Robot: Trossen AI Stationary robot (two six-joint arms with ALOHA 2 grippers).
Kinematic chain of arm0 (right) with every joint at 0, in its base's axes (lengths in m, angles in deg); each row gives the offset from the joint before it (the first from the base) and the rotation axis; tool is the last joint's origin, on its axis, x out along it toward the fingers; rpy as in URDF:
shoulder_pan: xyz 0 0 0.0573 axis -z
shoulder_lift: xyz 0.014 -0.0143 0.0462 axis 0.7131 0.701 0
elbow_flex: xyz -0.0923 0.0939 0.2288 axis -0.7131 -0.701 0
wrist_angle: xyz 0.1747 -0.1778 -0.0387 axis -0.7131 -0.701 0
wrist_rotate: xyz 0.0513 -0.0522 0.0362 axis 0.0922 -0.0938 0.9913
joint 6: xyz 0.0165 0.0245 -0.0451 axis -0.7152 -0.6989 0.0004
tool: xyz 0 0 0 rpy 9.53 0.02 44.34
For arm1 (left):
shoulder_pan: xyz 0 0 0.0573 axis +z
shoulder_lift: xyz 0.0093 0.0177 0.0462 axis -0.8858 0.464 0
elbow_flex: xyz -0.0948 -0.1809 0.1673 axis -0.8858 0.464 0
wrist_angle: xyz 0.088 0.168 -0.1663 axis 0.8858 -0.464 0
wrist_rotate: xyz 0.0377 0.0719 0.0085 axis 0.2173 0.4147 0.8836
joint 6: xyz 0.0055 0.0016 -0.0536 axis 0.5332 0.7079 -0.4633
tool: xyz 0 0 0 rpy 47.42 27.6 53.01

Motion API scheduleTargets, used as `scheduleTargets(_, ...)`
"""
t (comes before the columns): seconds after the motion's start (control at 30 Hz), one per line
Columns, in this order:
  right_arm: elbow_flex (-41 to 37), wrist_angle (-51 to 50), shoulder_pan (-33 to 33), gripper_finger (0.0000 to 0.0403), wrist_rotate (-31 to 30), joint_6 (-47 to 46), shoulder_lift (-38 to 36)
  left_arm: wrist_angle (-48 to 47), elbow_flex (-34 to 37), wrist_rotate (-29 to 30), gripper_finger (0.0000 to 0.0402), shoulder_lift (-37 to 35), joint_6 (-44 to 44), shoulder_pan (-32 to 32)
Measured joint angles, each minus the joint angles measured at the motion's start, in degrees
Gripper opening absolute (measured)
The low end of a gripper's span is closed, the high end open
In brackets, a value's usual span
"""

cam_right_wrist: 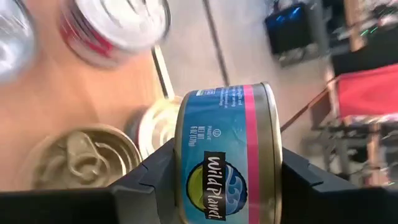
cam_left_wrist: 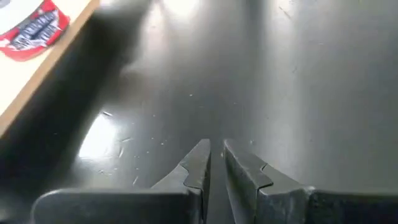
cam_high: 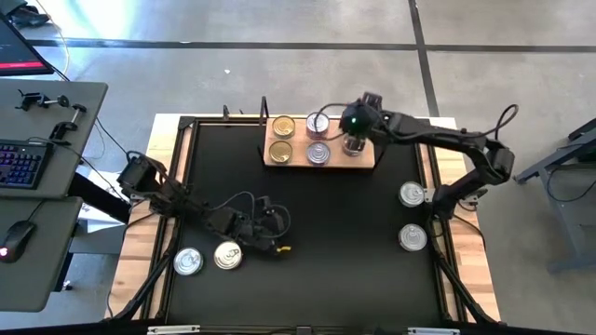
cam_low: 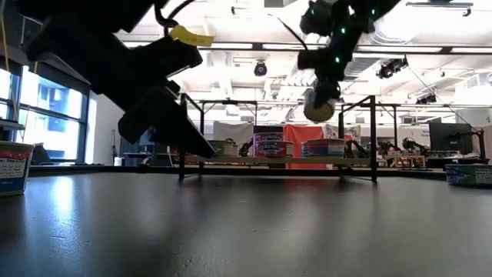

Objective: Stack canned seafood by type on shelf
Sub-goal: Stack the blue tuna can on top of the blue tuna can on the shelf

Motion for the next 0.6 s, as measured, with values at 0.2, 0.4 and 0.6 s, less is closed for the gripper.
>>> scheduleTargets(0.2, -1.3, 3.9, 6.1, 0.0168, 8.7, -0.2, 2.5, 1.3, 0.0, 4.3, 0.0035, 0.0, 0.6, -0.6)
scheduleTargets(0.4, -1.3, 5.0, 6.0, 0.0168, 8.4, 3.2, 7.4, 3.8, 0.0, 4.4, 0.0035, 0.0, 2.6, -0.6)
scheduleTargets(0.6, -1.3, 5.6, 5.6, 0.0168, 2.0, 5.5, 9.4, 4.7, 0.0, 4.0, 0.0035, 0.0, 2.6, -0.6)
